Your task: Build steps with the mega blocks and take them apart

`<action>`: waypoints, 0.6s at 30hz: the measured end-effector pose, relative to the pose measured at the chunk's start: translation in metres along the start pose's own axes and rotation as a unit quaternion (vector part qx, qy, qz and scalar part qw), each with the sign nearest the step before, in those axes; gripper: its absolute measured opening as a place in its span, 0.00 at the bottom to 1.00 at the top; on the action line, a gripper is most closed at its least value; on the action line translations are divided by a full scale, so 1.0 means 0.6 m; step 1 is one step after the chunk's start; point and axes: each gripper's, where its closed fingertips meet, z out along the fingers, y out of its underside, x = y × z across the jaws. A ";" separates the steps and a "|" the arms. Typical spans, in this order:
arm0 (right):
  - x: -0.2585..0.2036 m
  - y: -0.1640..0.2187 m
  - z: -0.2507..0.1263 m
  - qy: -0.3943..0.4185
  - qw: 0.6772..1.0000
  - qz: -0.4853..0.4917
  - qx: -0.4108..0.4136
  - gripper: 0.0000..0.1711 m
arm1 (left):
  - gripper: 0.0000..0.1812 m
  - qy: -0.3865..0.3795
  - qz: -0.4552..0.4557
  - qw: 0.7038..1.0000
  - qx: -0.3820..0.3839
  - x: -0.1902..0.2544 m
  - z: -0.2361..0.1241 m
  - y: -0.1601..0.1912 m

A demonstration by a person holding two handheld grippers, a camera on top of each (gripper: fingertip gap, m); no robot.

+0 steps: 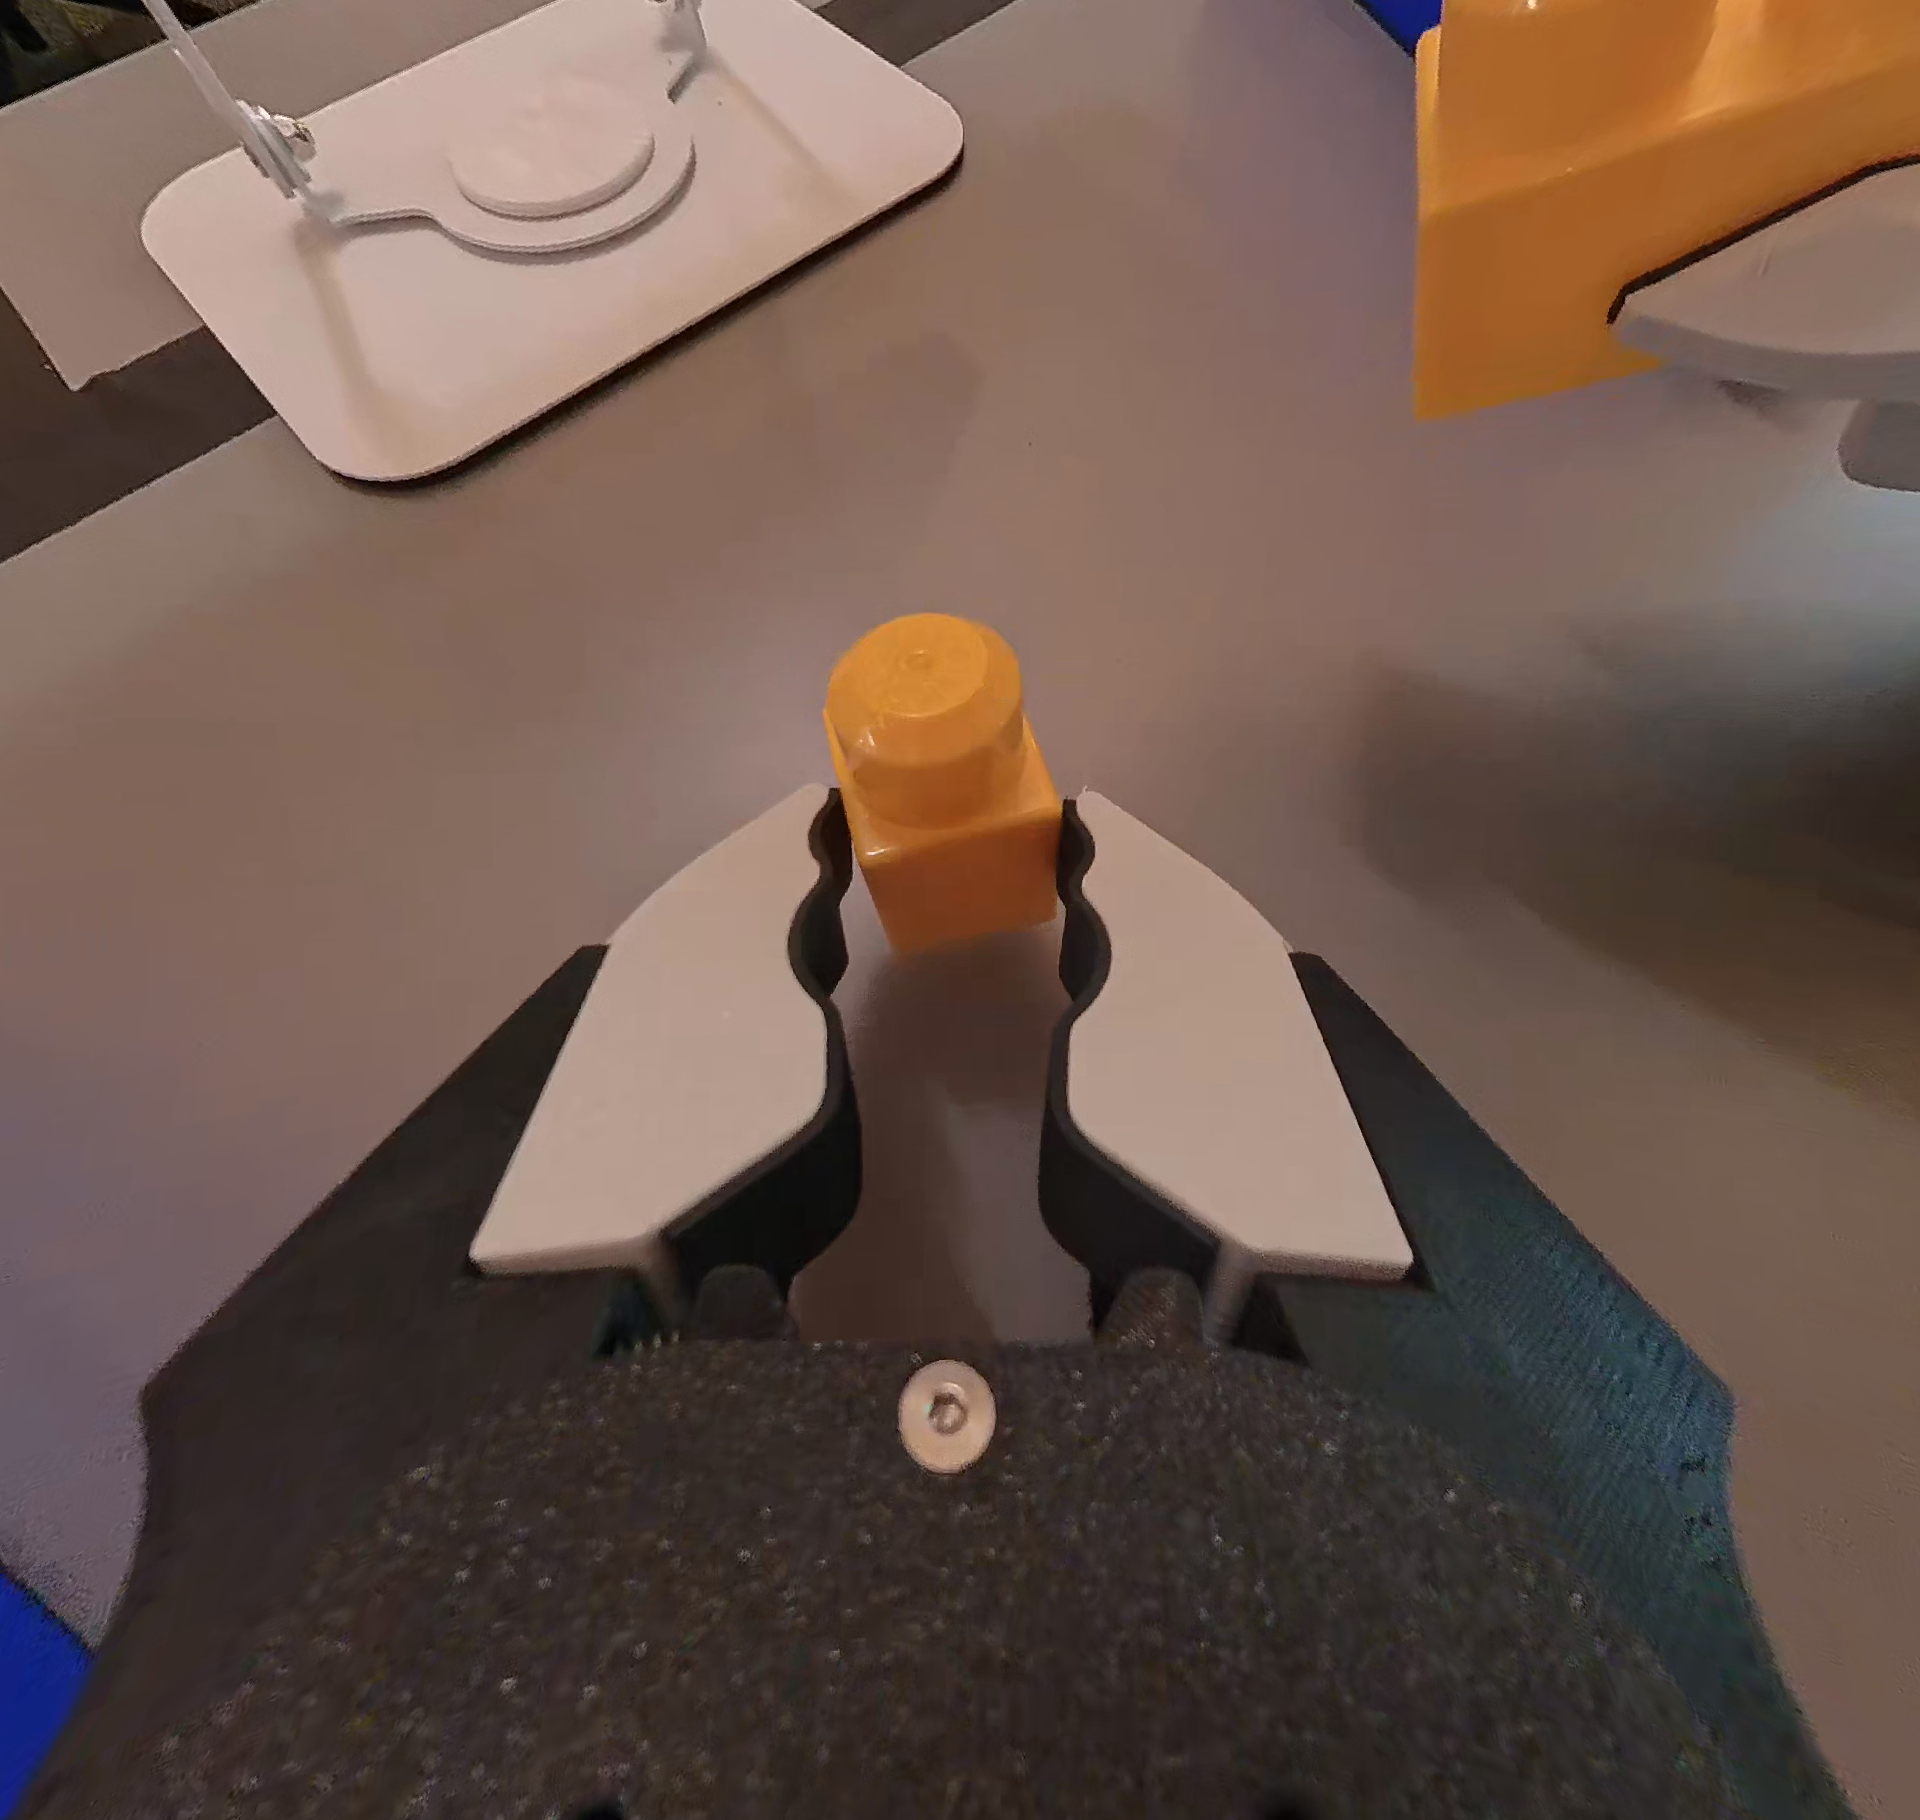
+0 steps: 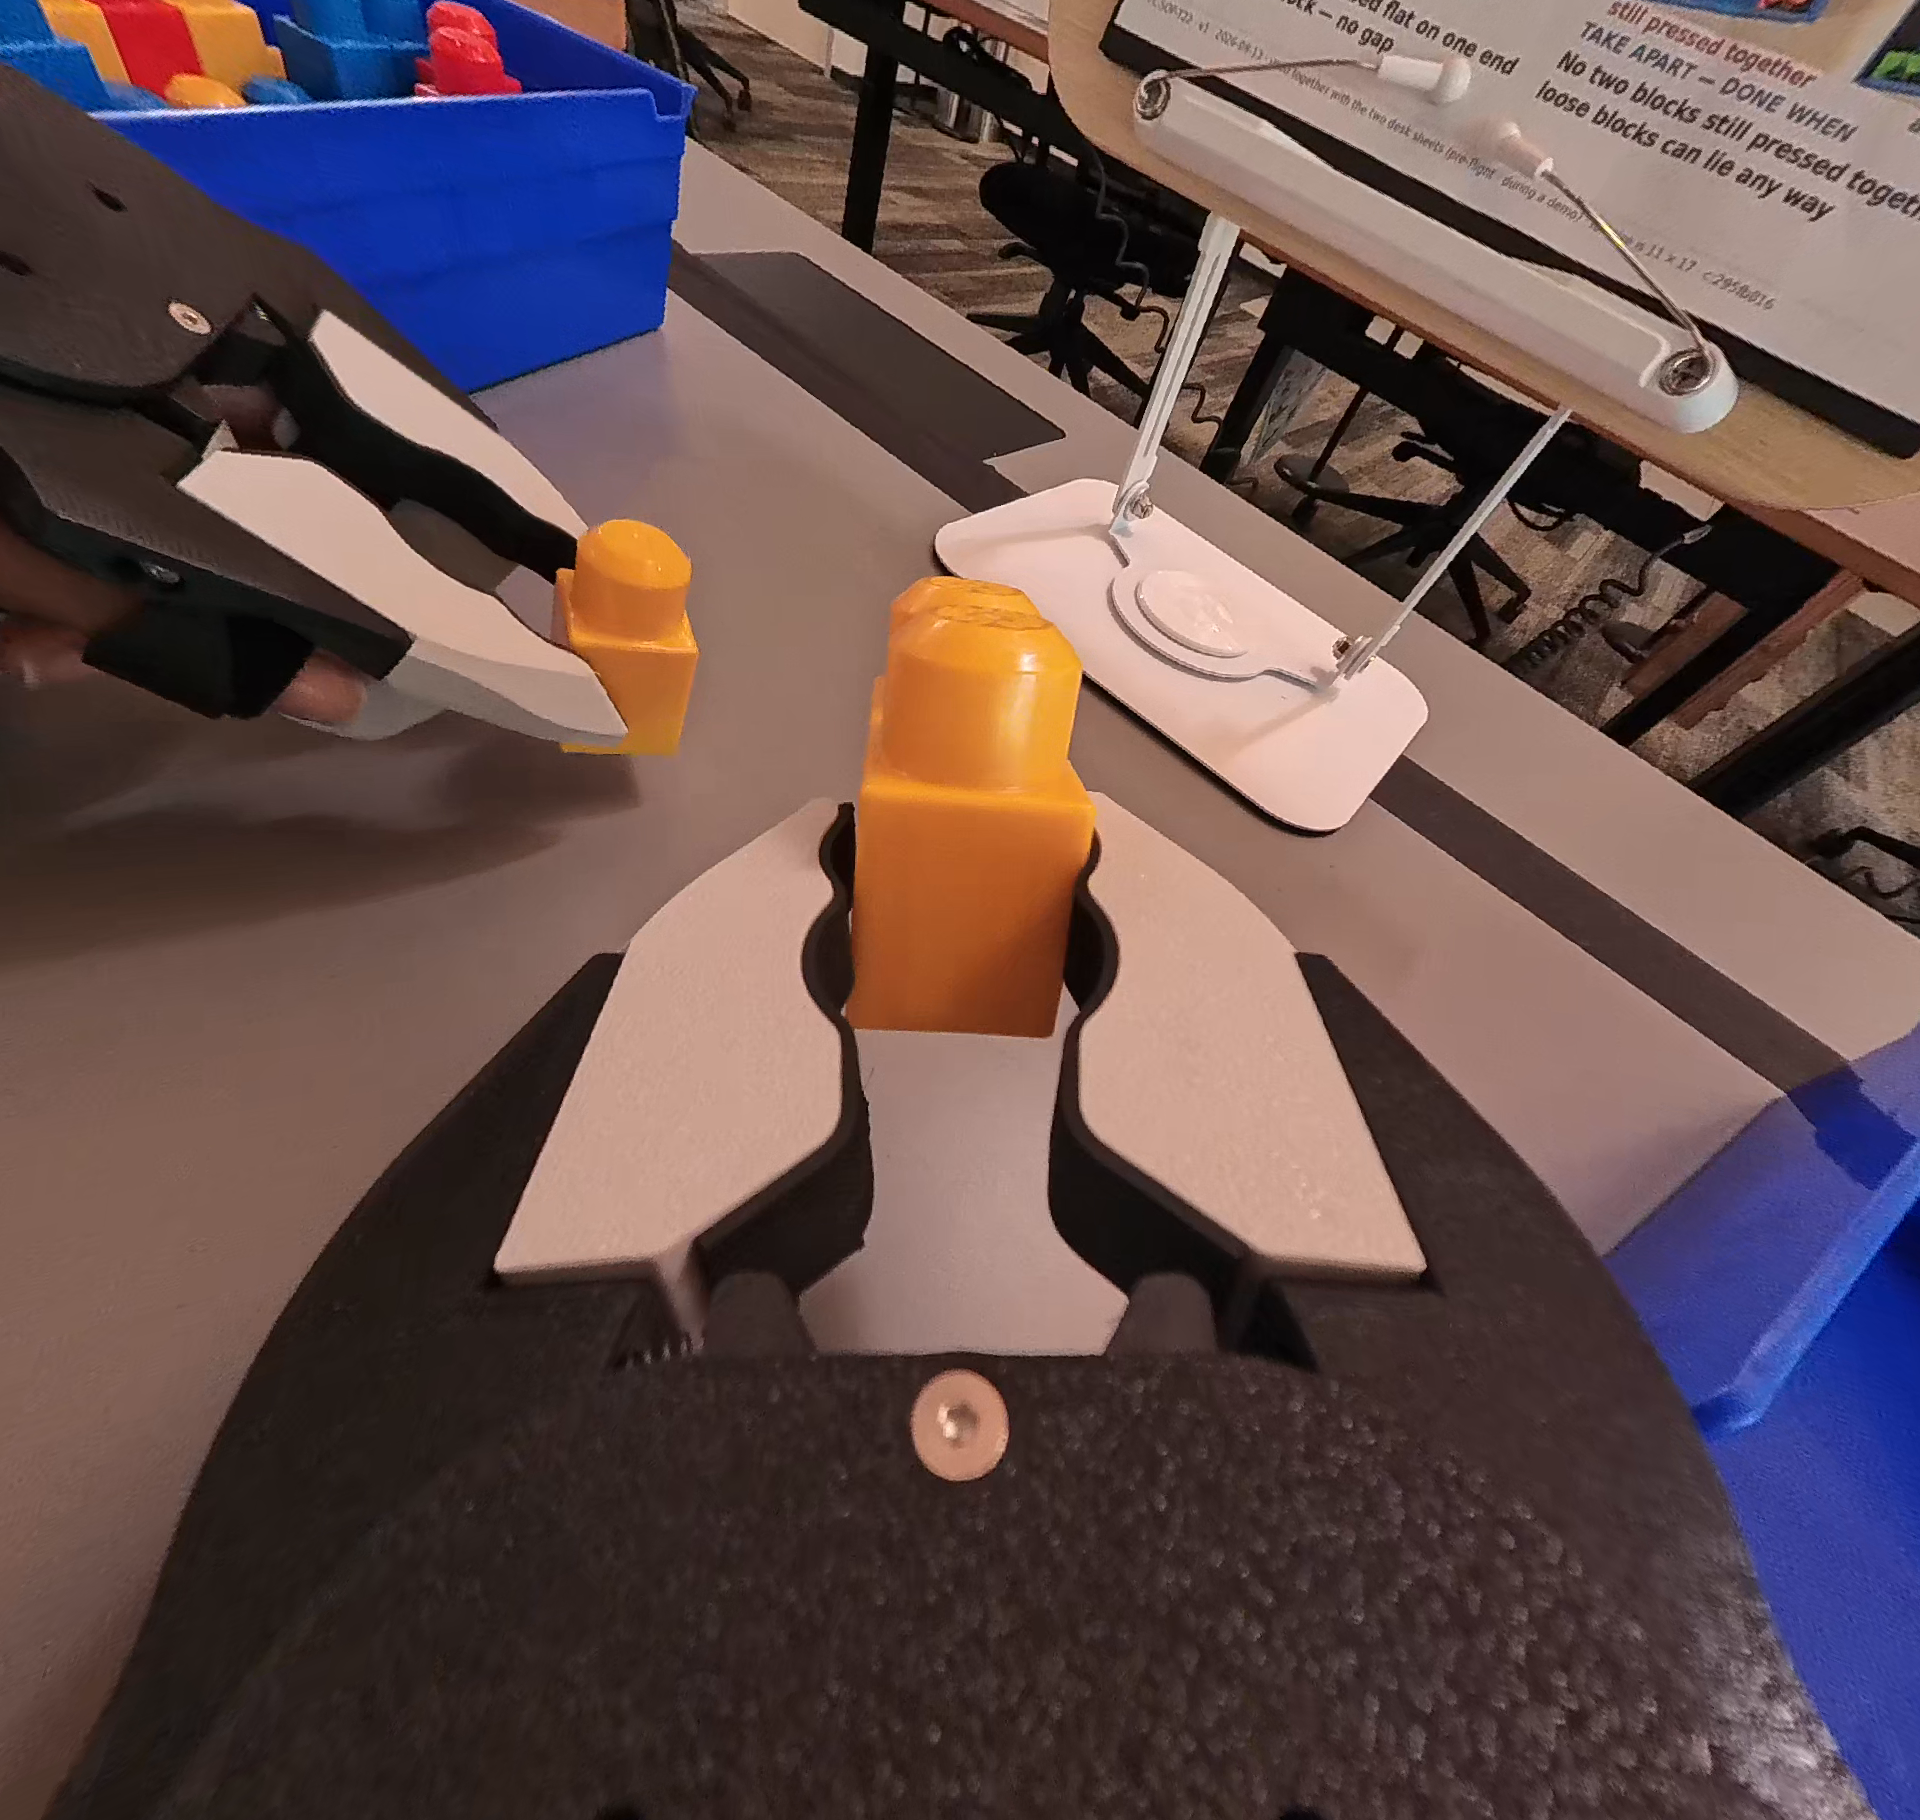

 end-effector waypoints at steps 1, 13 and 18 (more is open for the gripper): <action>0.000 0.000 0.000 0.001 1.000 0.000 0.000 0.22 | 0.21 0.003 0.000 1.000 -0.003 0.002 0.001 0.002; 0.003 -0.001 -0.001 0.004 1.000 -0.001 0.003 0.22 | 0.32 0.026 0.011 0.999 -0.025 0.018 0.016 0.021; -0.010 -0.024 -0.011 -0.041 0.997 0.028 0.051 0.22 | 0.35 0.055 0.024 0.996 0.059 0.033 -0.011 -0.030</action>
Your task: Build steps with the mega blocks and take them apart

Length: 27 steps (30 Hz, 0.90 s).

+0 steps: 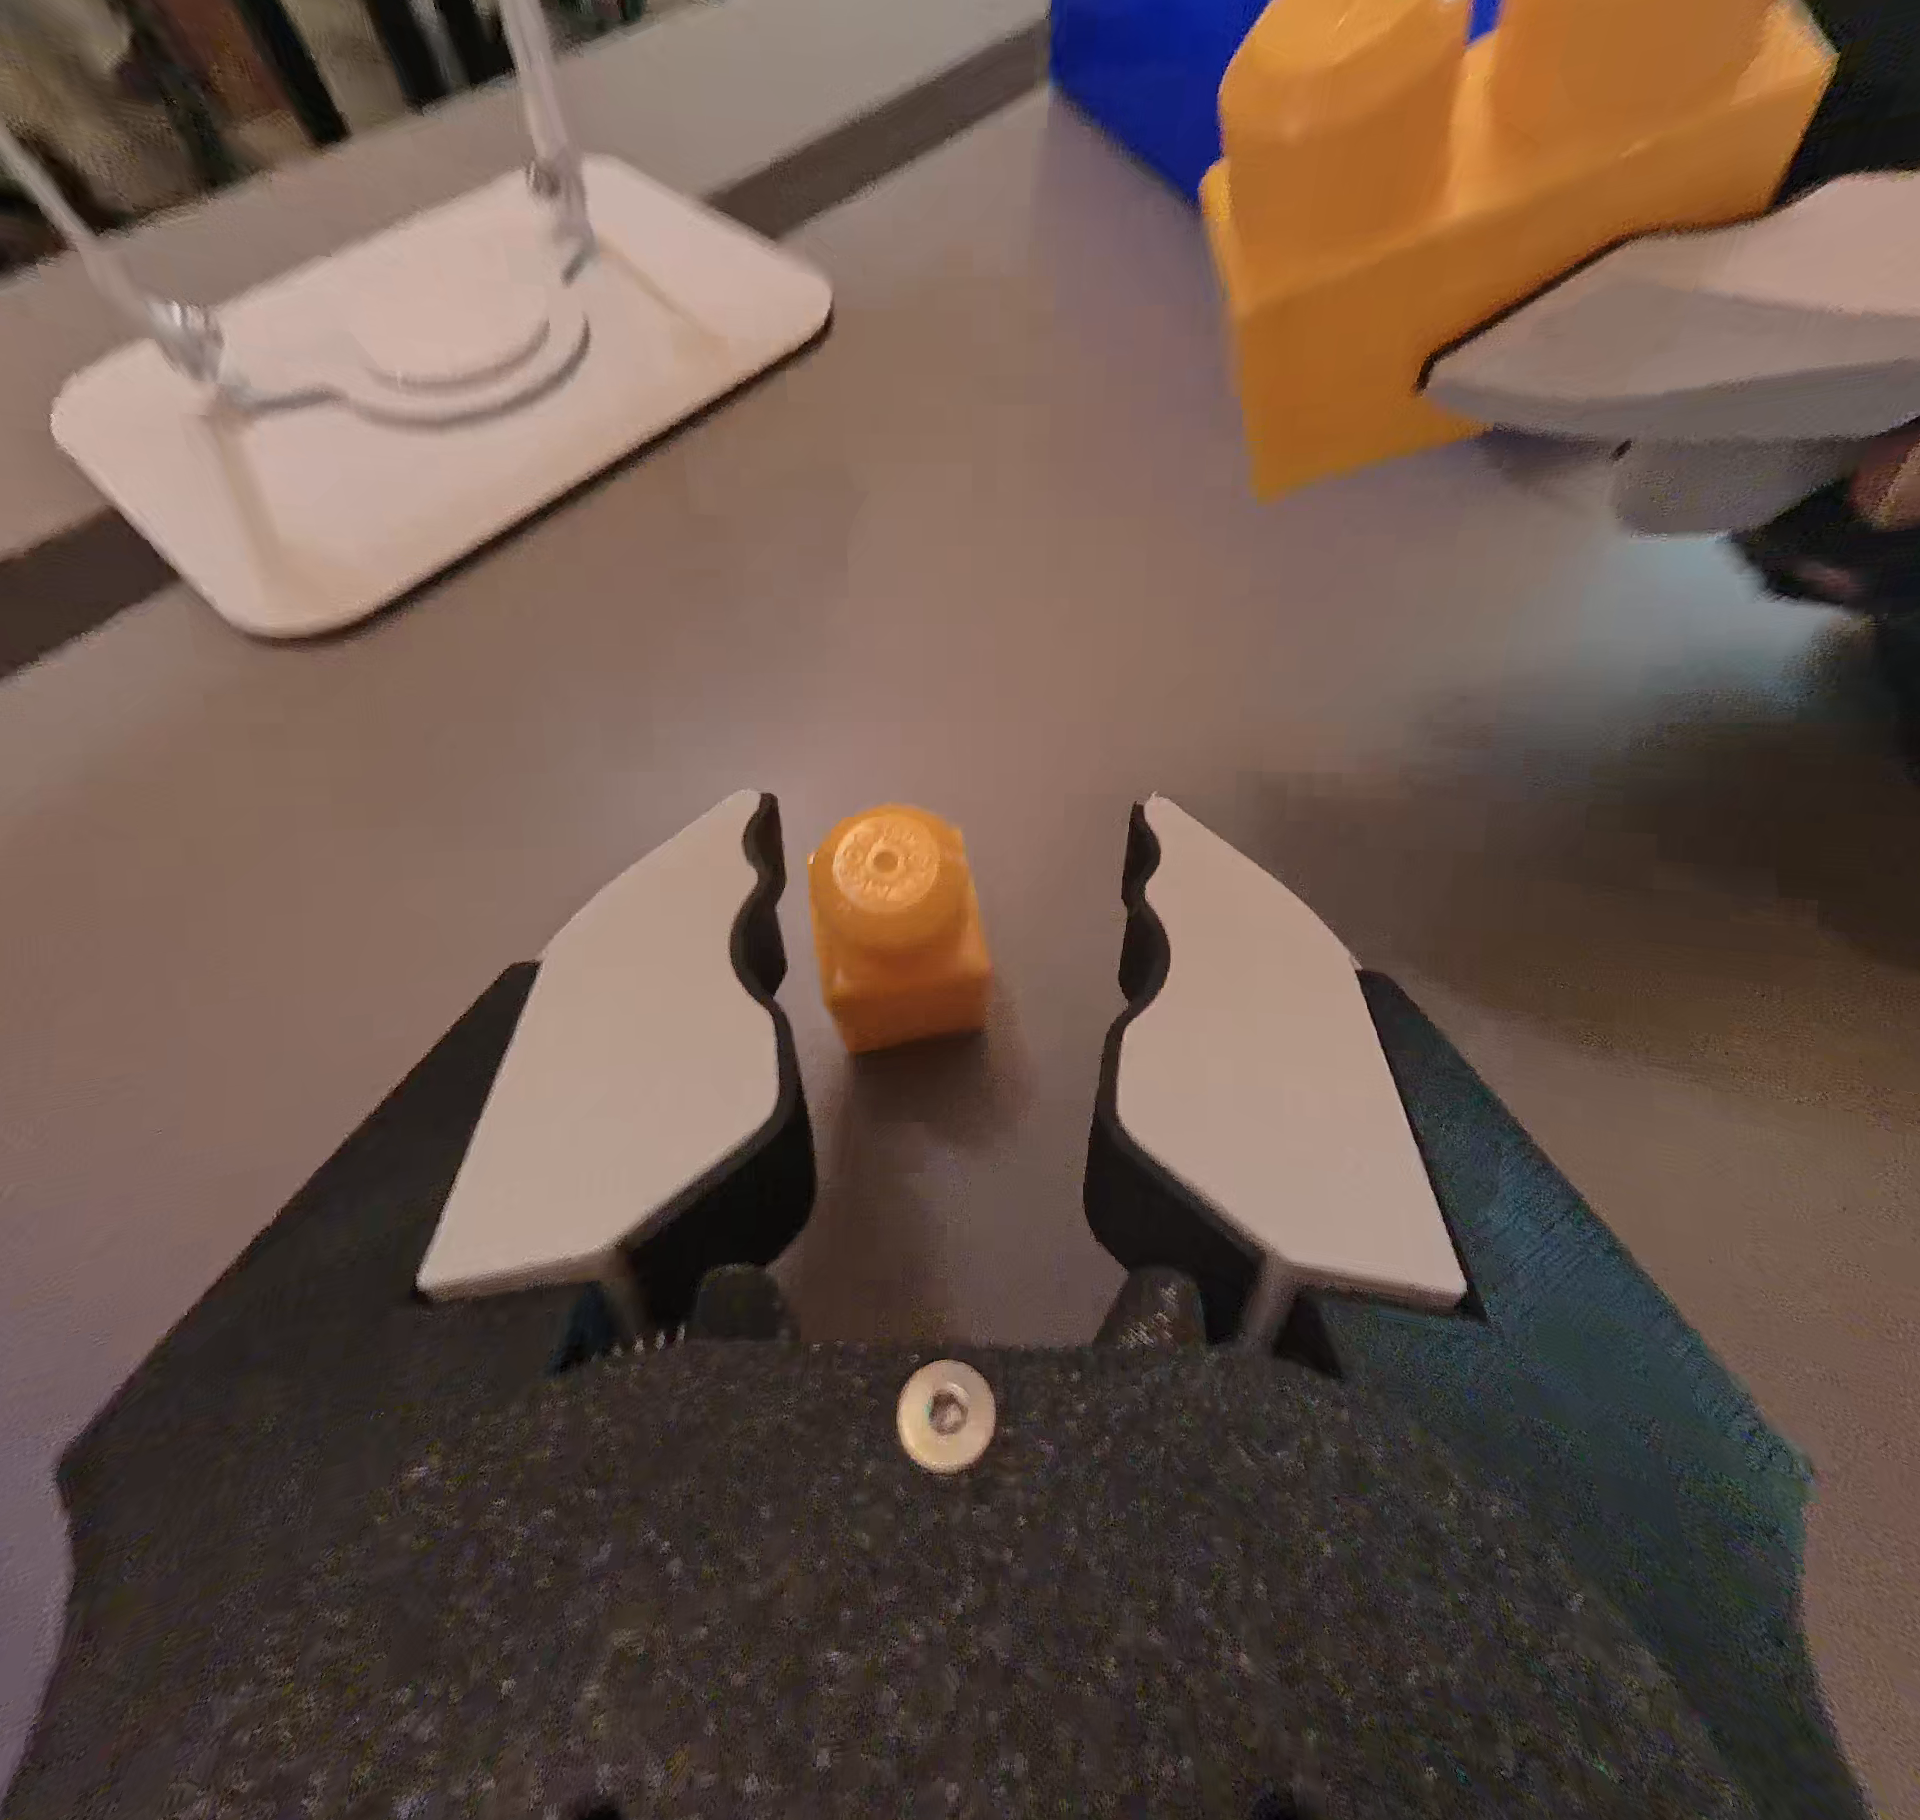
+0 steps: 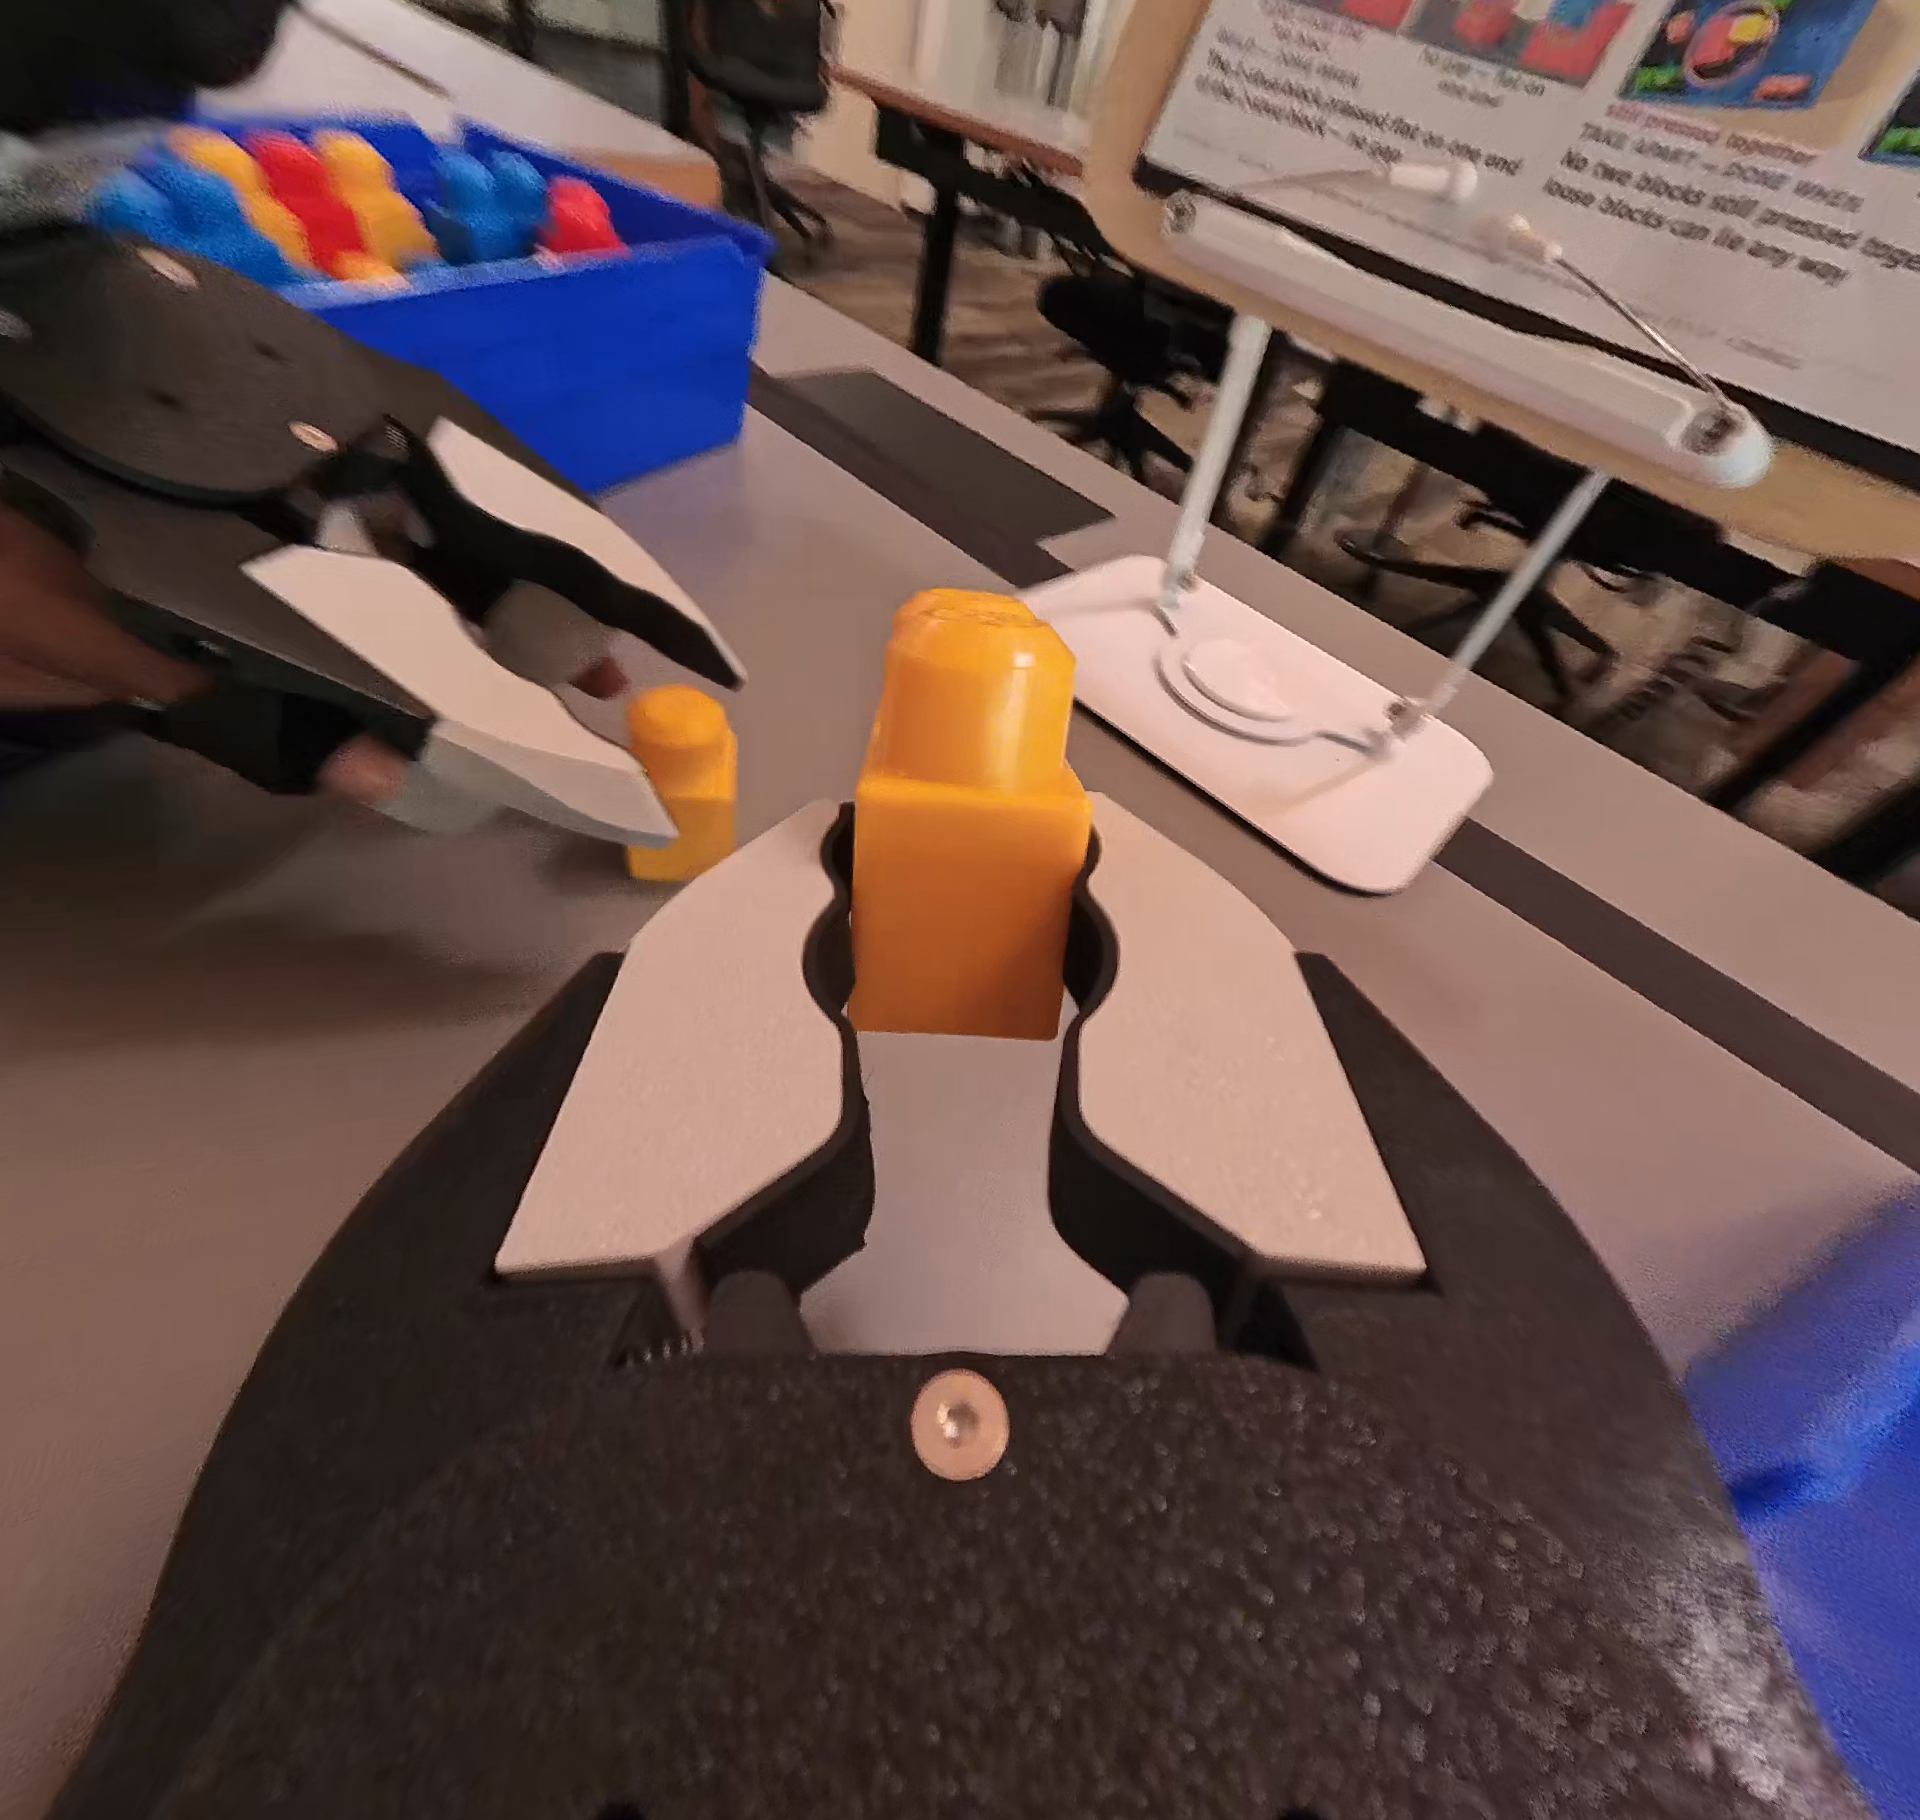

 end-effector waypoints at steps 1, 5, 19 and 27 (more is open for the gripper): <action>-0.009 -0.011 -0.003 -0.024 0.999 0.014 0.022 0.22 | 0.34 0.013 0.004 1.000 0.024 0.008 -0.005 -0.014; -0.041 -0.061 -0.029 -0.126 0.981 0.091 0.116 0.22 | 0.31 0.117 -0.020 0.987 0.110 0.063 -0.030 -0.062; -0.114 -0.096 -0.069 -0.311 0.923 0.152 0.170 0.22 | 0.20 0.344 -0.063 0.910 0.221 0.164 -0.107 -0.118; -0.124 -0.083 -0.075 -0.331 0.929 0.113 0.124 0.22 | 0.20 0.343 -0.019 0.918 0.200 0.168 -0.112 -0.109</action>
